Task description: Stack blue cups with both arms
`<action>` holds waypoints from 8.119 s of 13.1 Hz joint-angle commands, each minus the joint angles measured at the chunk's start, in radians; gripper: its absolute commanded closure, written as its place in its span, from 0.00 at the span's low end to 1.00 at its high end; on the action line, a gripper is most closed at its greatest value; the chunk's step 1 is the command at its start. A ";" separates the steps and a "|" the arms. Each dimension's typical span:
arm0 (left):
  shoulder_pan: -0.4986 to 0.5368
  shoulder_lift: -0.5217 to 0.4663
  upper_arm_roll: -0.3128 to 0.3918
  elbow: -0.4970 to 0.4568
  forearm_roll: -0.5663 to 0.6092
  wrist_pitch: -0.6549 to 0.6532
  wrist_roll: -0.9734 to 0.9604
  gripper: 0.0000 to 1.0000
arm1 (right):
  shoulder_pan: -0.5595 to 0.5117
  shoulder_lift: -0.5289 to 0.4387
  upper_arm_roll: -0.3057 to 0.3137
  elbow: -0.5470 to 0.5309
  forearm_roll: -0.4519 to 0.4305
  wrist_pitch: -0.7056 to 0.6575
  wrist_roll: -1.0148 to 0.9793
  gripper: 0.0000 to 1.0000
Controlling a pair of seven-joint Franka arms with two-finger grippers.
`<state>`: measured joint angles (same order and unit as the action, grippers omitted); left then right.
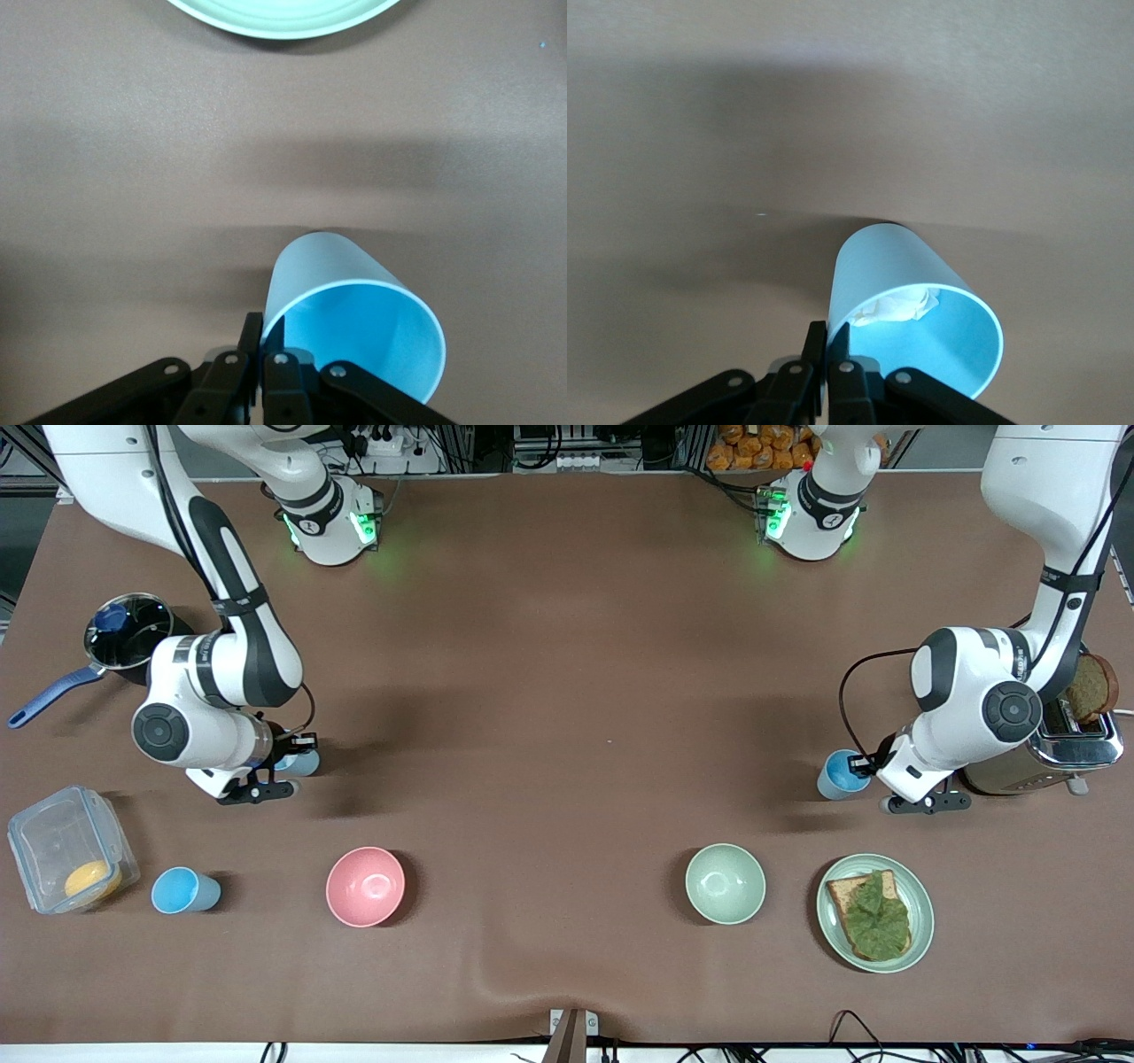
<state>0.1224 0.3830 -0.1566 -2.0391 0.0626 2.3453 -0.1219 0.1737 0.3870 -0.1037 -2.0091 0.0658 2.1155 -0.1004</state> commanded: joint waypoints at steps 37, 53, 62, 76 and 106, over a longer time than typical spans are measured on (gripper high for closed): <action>-0.196 -0.018 -0.311 0.467 -0.001 -0.443 -0.657 1.00 | 0.394 0.210 -0.013 0.598 0.279 -0.288 0.360 0.00; -0.857 0.293 -0.040 0.635 0.031 -0.035 -1.450 1.00 | -0.040 -0.155 -0.021 0.457 0.063 -0.456 0.183 0.00; -0.975 0.349 0.055 0.680 0.029 -0.034 -1.547 1.00 | -0.111 -0.372 -0.024 0.466 -0.017 -0.634 0.183 0.00; -0.945 0.233 0.098 0.662 0.083 -0.029 -1.529 0.00 | -0.111 -0.384 0.006 0.438 -0.089 -0.513 0.150 0.00; -0.168 -0.325 0.065 0.516 -0.070 -0.729 -0.018 0.00 | -0.137 -0.386 0.027 0.449 -0.089 -0.560 0.146 0.00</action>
<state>-0.0785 0.1146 -0.0758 -1.4605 0.0061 1.6122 -0.1735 0.0604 0.0073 -0.0955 -1.5555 -0.0045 1.5584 0.0535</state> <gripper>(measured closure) 0.000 0.000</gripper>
